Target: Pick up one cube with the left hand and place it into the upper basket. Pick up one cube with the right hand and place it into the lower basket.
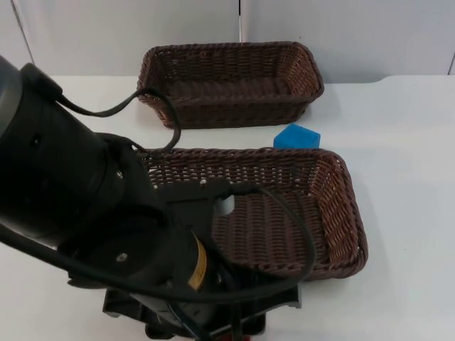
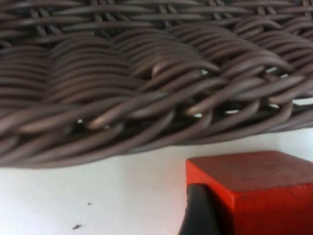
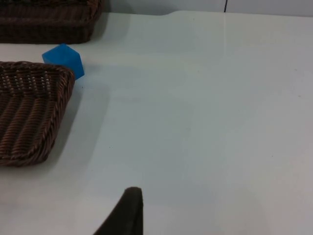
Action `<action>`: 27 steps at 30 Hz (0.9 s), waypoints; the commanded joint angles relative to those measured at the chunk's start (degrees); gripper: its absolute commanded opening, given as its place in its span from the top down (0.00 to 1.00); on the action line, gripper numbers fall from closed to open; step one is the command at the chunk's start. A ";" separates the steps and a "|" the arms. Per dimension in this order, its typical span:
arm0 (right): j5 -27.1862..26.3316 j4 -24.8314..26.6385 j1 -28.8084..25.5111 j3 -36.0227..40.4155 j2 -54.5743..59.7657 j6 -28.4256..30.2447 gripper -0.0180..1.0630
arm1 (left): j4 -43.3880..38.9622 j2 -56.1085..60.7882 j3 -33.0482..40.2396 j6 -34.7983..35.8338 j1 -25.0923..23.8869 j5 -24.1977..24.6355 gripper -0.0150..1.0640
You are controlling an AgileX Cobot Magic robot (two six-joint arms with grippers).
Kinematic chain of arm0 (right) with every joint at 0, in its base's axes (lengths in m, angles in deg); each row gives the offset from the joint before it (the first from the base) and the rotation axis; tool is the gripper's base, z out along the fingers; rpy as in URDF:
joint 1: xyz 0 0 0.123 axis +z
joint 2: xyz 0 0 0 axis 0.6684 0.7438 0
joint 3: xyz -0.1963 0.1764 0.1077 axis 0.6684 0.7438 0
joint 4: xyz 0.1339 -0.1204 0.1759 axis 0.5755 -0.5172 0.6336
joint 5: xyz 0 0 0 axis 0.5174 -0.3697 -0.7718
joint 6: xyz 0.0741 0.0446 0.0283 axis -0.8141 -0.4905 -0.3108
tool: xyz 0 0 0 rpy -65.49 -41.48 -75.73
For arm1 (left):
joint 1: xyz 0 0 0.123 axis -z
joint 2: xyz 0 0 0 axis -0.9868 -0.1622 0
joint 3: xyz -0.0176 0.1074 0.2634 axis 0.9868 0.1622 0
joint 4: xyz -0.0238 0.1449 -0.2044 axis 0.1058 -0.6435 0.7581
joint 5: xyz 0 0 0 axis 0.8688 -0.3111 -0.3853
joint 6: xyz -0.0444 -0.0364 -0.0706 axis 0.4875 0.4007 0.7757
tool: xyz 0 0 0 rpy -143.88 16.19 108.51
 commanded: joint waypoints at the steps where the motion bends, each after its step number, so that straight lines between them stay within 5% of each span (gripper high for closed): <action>1: -0.42 0.05 -0.11 0.09 -0.23 0.00 0.01 | 1.03 0.46 0.13 0.00 0.15 3.63 0.99; 9: -0.42 0.05 -0.11 0.09 -0.23 0.00 0.01 | 1.20 5.84 0.13 -0.97 1.87 11.61 0.99; 19: -0.42 0.05 -0.11 0.09 -0.23 0.00 0.01 | 2.54 14.74 0.13 -1.21 7.09 12.02 0.99; 27: -0.42 0.05 -0.11 0.09 -0.23 0.00 0.01 | 1.75 20.37 0.13 -8.50 7.52 11.22 0.99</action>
